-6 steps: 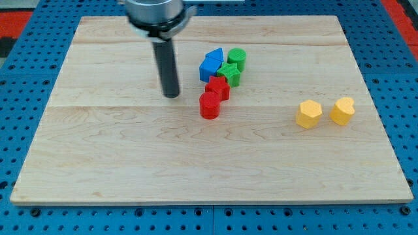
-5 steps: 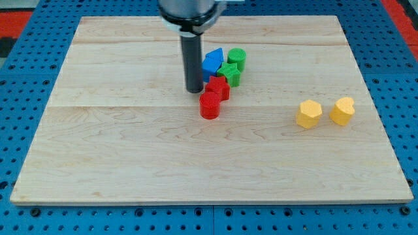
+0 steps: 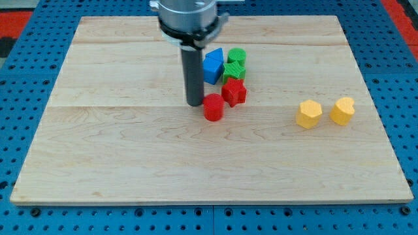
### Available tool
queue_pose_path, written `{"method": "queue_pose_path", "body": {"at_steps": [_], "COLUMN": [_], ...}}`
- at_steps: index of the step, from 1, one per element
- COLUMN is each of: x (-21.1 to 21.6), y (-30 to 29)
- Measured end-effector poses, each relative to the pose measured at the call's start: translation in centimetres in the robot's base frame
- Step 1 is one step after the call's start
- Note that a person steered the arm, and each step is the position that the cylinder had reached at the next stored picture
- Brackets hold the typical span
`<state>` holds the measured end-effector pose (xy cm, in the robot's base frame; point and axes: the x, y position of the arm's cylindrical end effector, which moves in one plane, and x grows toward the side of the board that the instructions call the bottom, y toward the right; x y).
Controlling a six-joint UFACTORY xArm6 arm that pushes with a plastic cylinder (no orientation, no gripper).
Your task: Slide the red circle to the red star
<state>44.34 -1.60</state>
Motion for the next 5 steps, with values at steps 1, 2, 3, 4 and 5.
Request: {"method": "queue_pose_path", "body": {"at_steps": [1, 2, 3, 4, 5], "x": [1.6, 2.8, 5.1, 5.5, 5.5], "y": [0.8, -2.2, -4.4, -2.6, -0.5]}}
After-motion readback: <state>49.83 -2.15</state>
